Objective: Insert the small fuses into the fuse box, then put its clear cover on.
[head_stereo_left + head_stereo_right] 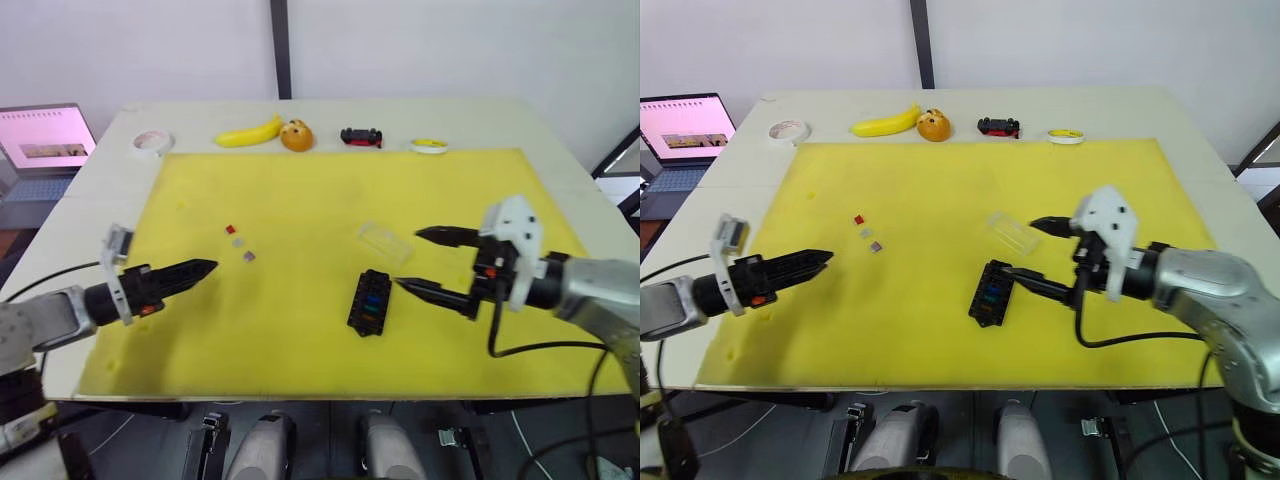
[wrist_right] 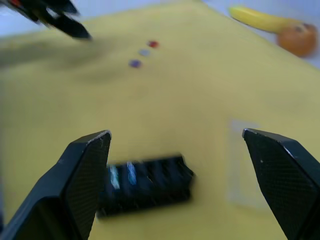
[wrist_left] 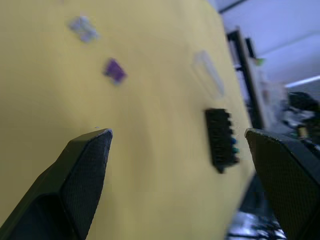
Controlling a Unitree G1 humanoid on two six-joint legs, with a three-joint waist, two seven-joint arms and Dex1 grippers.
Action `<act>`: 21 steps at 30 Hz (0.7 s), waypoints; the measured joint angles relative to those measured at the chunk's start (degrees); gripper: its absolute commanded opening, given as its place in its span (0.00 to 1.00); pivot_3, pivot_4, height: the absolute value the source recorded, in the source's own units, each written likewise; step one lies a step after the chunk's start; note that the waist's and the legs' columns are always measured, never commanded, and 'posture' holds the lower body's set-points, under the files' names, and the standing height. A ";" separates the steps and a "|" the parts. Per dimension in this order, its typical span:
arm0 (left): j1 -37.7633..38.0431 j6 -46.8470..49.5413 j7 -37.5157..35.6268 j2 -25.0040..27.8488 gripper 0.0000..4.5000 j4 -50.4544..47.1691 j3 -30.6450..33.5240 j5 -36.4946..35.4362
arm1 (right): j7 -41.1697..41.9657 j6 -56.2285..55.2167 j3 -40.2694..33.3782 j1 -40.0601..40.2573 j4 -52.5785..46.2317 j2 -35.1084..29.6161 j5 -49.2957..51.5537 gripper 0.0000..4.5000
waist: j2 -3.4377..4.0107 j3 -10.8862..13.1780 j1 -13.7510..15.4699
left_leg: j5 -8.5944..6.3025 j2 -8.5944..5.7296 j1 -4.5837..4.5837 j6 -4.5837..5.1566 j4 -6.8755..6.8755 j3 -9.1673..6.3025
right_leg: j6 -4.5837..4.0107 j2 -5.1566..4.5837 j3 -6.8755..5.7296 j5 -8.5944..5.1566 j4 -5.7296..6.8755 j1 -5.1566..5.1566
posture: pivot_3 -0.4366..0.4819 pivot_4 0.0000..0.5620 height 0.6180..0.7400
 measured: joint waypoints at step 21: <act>-9.14 -1.90 28.88 -16.37 1.00 13.41 11.19 -4.30 | -4.87 -0.48 16.50 -7.82 1.32 7.85 -7.31 0.99 | -0.10 -0.07 0.36 | 0.12 -0.16 -0.07 -0.21 0.01 0.01 | 0.00 -0.10 0.05 0.00 0.20 -0.19 | 0.48 0.27 1.00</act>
